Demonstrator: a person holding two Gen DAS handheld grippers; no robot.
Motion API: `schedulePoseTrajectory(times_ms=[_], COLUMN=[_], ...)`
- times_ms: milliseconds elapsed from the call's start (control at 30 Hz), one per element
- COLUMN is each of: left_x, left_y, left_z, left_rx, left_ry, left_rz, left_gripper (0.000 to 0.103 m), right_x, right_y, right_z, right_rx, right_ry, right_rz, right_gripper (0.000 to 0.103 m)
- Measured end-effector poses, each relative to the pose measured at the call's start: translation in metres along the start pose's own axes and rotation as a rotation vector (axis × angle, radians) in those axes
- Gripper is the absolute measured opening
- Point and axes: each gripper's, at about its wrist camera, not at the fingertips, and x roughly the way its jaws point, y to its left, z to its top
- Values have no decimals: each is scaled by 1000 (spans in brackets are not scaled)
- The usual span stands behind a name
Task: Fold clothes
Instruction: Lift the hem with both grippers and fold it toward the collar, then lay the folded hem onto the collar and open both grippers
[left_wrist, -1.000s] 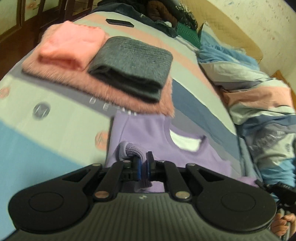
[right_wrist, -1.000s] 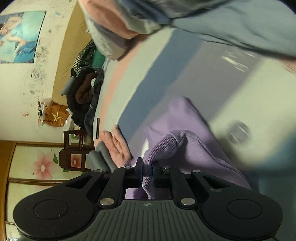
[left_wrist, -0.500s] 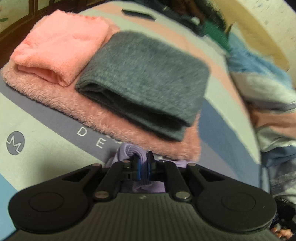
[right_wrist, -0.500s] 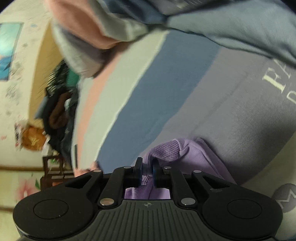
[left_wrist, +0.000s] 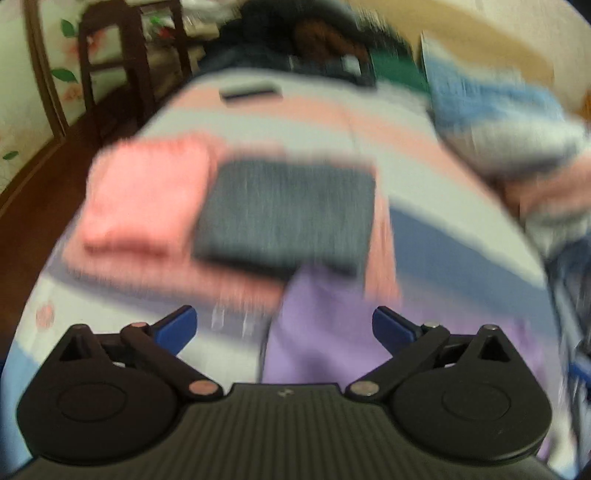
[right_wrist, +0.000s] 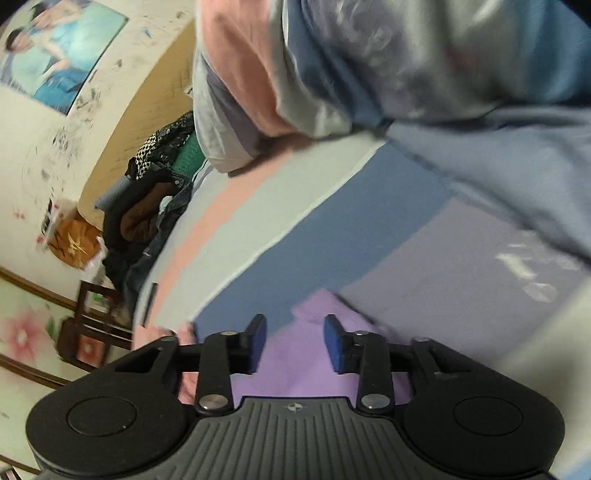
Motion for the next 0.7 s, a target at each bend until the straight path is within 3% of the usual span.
schedulePoseTrajectory(times_ms=[133,300,433,500,600,700], left_x=[14,34,38,35,37,46], left_y=[7,30,46,56,65,65], left_z=[-64,-123,-146,-158,-182,-201], left_rx=[-11,-196,-385,-558,-801,-920], left_ry=[131,205,207,206,219,222], left_rz=[-11,14,-3,-63,-218,-294], left_gripper=[102,102,102,102,102,102], right_x=[-38,-40,-43,-43,-39,-29], right_y=[-27,-57,-71,-78,-79,-77], right_z=[-36,-71,-87,-93,-99,-107], right_rx=[-5,28,137,252,343,393], right_ry=[26,155,120,100,90,105], right_rz=[-91,-109,-72,-51,-31,-14], right_gripper=[45,47,55,62,66,65])
